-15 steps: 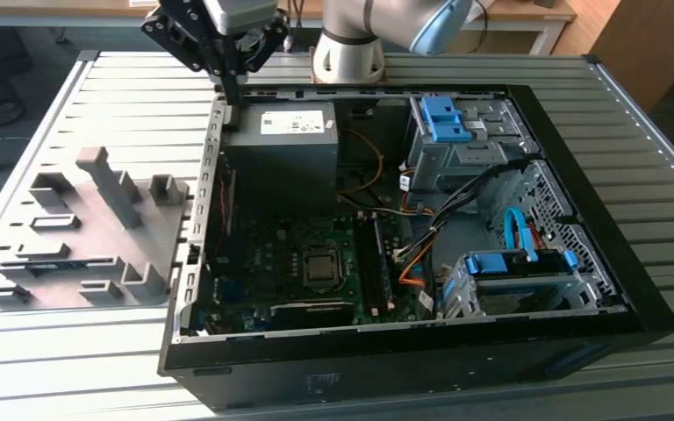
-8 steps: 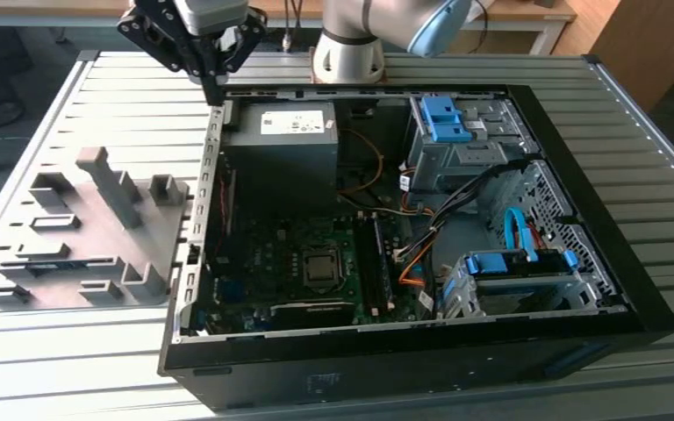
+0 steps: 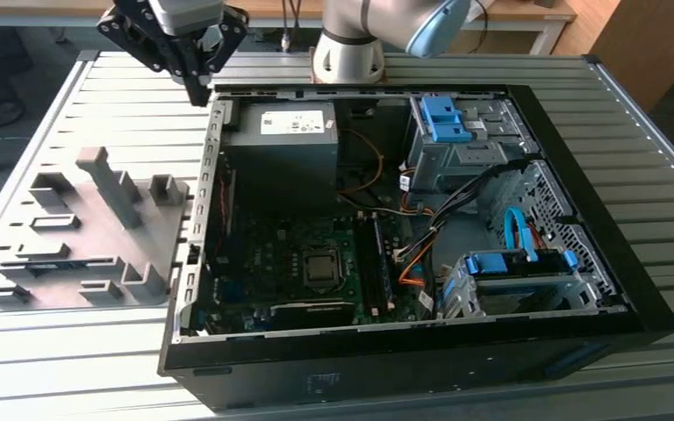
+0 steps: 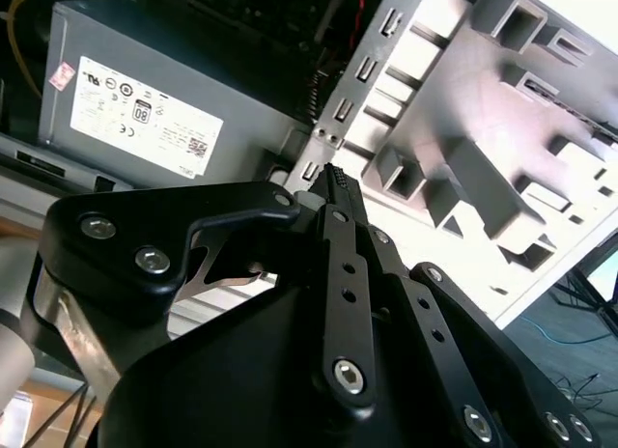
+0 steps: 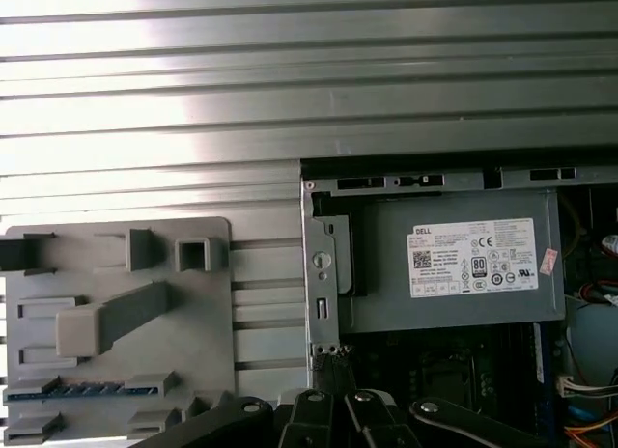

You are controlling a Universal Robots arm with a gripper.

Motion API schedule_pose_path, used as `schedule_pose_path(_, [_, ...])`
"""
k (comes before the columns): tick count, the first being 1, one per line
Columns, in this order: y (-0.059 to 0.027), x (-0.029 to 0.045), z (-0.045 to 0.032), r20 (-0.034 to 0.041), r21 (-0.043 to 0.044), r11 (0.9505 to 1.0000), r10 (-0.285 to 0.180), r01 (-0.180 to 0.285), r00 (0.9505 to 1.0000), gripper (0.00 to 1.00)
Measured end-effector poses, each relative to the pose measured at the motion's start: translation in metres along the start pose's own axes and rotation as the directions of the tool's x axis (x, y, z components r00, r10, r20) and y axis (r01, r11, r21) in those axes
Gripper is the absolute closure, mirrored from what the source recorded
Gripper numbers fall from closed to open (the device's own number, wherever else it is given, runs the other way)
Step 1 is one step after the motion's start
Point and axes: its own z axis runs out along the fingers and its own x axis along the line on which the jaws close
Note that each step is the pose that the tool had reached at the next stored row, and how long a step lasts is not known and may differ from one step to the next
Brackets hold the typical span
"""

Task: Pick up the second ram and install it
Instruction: 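Reach for the second ram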

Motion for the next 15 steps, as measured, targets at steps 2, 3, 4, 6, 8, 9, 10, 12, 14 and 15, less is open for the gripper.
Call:
schedule_pose_path(2, [-0.0003,0.0039,-0.0001,0.0,0.0,1.0,0.0,0.0,1.0,0.9])
schedule_pose_path(3, [-0.0004,0.0057,-0.0002,0.0,0.0,1.0,0.0,0.0,1.0,0.9])
schedule_pose_path(4, [-0.0005,0.0075,-0.0002,0.0,0.0,1.0,0.0,0.0,1.0,0.9])
schedule_pose_path(6, [-0.0008,0.0109,-0.0003,0.0,0.0,1.0,0.0,0.0,1.0,0.9])
schedule_pose_path(8, [-0.0011,0.0141,-0.0004,0.0,0.0,1.0,0.0,0.0,1.0,0.9])
schedule_pose_path(9, [-0.0012,0.0156,-0.0005,0.0,0.0,1.0,0.0,0.0,1.0,0.9])
schedule_pose_path(10, [-0.0014,0.0172,-0.0005,0.0,0.0001,1.0,0.0,0.0,1.0,0.9])
schedule_pose_path(12, [-0.0017,0.02,-0.0006,0.0,0.0,1.0,0.0,0.0,1.0,0.9])
schedule_pose_path(14, [-0.0019,0.0227,-0.0007,0.0,0.0,1.0,0.0,0.0,1.0,0.9])
schedule_pose_path(15, [-0.0021,0.0239,-0.0007,0.0,0.0,1.0,0.0,0.0,1.0,0.9])
